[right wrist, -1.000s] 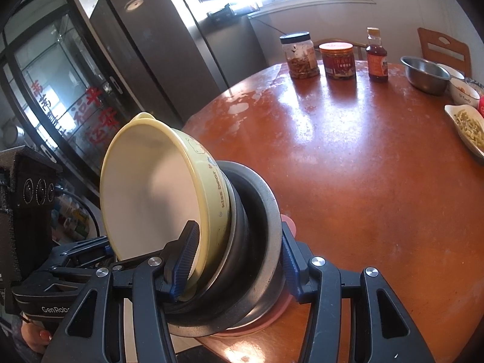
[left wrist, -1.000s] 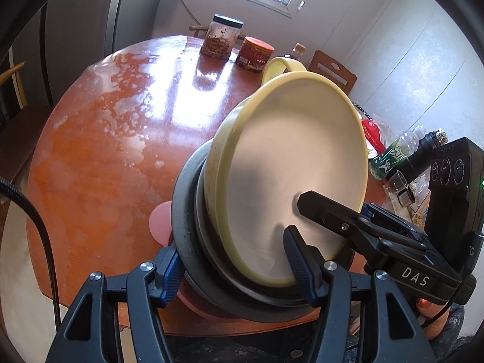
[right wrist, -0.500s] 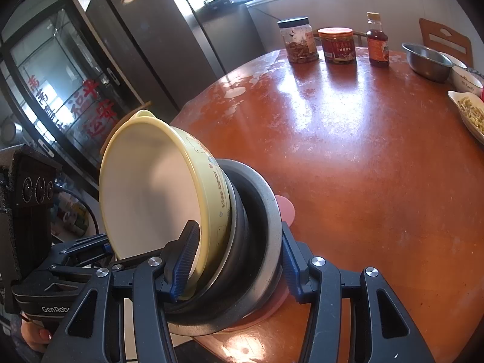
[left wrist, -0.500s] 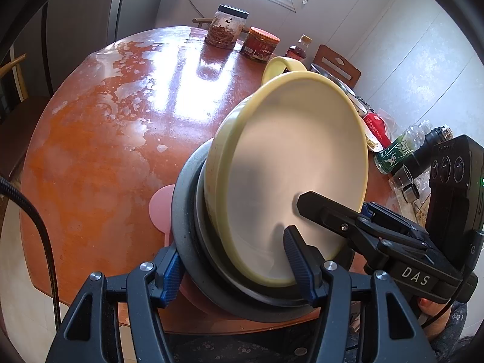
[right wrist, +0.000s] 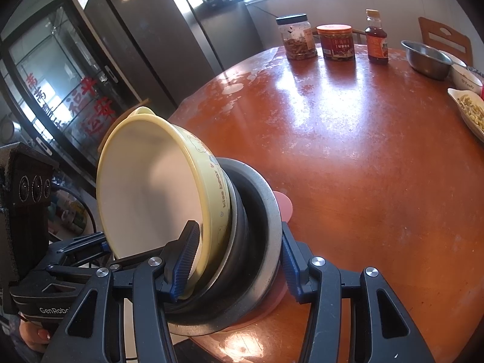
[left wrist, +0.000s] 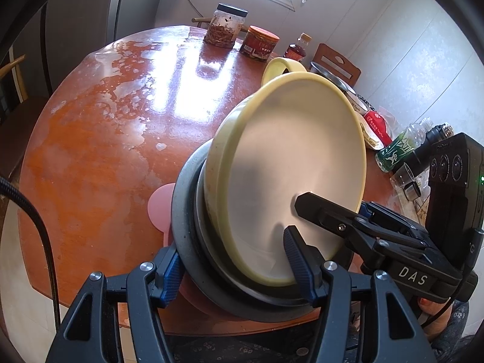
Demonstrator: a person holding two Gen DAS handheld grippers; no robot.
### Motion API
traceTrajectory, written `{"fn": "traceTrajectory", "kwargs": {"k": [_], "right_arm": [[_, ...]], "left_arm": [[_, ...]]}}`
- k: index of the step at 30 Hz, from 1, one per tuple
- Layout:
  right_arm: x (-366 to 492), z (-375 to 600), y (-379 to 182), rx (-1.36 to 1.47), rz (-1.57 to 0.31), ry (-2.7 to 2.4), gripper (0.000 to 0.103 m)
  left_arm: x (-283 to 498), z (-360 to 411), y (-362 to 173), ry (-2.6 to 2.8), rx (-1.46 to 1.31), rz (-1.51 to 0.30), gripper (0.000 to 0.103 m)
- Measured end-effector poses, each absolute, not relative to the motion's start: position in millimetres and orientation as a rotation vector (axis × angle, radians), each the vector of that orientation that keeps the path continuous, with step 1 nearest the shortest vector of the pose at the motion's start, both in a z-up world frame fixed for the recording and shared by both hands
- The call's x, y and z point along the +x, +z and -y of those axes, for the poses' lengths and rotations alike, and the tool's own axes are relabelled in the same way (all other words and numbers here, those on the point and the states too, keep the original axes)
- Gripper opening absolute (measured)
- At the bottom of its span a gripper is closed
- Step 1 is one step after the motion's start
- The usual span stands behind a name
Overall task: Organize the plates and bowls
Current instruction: 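Carry the bowl stack with both grippers toward the pink plate stack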
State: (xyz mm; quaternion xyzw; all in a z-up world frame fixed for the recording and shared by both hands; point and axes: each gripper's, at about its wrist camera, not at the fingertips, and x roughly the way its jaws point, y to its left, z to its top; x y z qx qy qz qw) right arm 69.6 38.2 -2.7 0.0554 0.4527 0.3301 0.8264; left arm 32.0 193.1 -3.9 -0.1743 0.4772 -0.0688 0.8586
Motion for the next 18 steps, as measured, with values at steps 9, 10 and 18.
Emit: {"fn": "traceTrajectory", "kwargs": {"k": [9, 10, 18], "right_arm": [[71.1, -37.2, -5.7, 0.121, -0.969, 0.702, 0.053], [70.8, -37.3, -5.6, 0.12, -0.97, 0.701, 0.053], [69.6, -39.6, -7.0, 0.099, -0.946, 0.696, 0.053]], "left_arm": [[32.5, -191.9, -5.4, -0.143, -0.363, -1.006, 0.061], [32.4, -191.9, -5.0, -0.142, -0.363, -1.005, 0.061], [31.5, -190.0, -5.9, -0.136, -0.353, -1.0, 0.061]]}}
